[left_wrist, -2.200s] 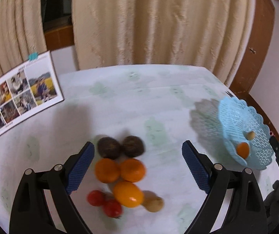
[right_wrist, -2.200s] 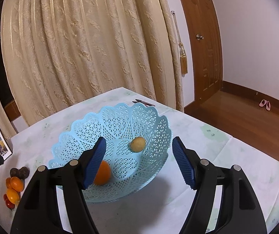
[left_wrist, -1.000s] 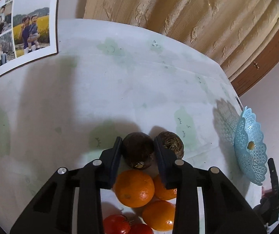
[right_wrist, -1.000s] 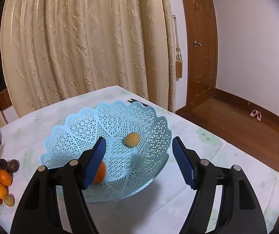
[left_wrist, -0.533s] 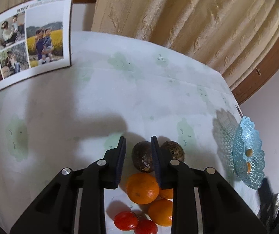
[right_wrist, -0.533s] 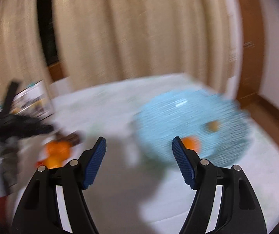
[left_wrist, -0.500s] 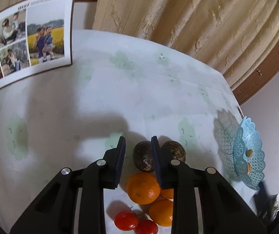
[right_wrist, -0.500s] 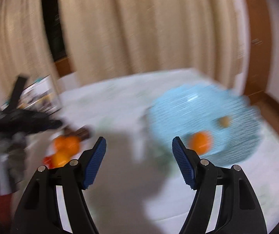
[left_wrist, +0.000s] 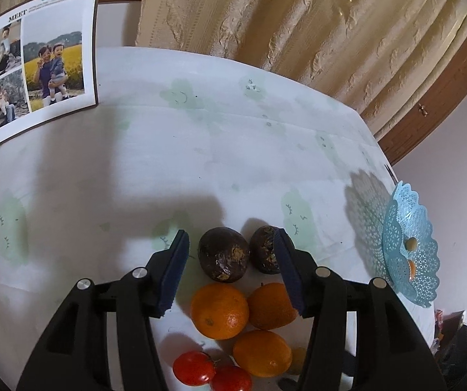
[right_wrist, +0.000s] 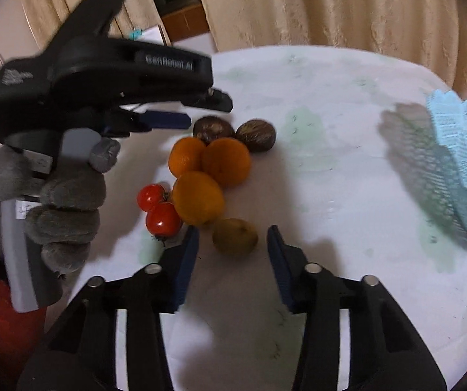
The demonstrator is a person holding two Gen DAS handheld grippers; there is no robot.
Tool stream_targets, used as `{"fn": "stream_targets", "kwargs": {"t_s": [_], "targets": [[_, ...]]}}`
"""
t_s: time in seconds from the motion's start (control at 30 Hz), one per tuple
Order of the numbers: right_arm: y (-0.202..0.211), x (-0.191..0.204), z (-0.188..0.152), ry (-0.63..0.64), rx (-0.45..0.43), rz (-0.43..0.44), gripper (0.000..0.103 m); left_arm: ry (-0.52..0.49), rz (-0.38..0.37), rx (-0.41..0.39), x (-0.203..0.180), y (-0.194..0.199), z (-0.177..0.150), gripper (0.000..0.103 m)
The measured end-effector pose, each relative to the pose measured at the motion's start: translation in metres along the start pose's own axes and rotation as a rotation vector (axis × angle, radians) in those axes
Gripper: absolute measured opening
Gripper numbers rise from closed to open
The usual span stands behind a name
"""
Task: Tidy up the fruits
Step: 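Grasp a small brown fruit with the right gripper while the left gripper reaches the passion fruits, then drop the small brown fruit into the basket with the right gripper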
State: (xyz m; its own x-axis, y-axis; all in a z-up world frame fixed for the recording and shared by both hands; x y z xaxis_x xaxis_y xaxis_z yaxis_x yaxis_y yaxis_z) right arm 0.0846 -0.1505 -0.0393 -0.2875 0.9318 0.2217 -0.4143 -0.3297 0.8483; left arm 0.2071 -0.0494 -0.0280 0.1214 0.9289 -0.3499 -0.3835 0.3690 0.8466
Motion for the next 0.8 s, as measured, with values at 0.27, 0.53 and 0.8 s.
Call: {"fn": "stream_targets", "kwargs": {"t_s": [0.27, 0.53, 0.8], "targets": [[0.004, 0.001, -0.005, -0.002, -0.013, -0.012, 0.03, -0.019, 0.022, 0.037, -0.002, -0.02, -0.008, 0.055], [0.029, -0.019, -0.006, -0.072, -0.074, -0.028, 0.03, -0.026, 0.014, 0.025, -0.004, -0.02, -0.009, 0.039], [0.074, -0.06, 0.002, -0.18, -0.19, -0.089, 0.03, -0.018, 0.039, 0.015, -0.002, -0.017, -0.007, 0.032]]}}
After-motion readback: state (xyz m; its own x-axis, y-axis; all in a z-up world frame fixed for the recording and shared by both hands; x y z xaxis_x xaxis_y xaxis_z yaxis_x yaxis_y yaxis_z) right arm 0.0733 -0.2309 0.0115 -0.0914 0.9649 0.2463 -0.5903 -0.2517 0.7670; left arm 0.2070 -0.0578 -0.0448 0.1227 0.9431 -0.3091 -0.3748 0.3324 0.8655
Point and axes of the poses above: each gripper's, at about its wrist camera, not at the fingertips, and y roughly against the way its jaws point, x to its left, z to its top, the point moved 8 cm from there along -y, roughly the way its jaws point, and after that the axes turned 7 degrees about x, right-handed, at the moved point
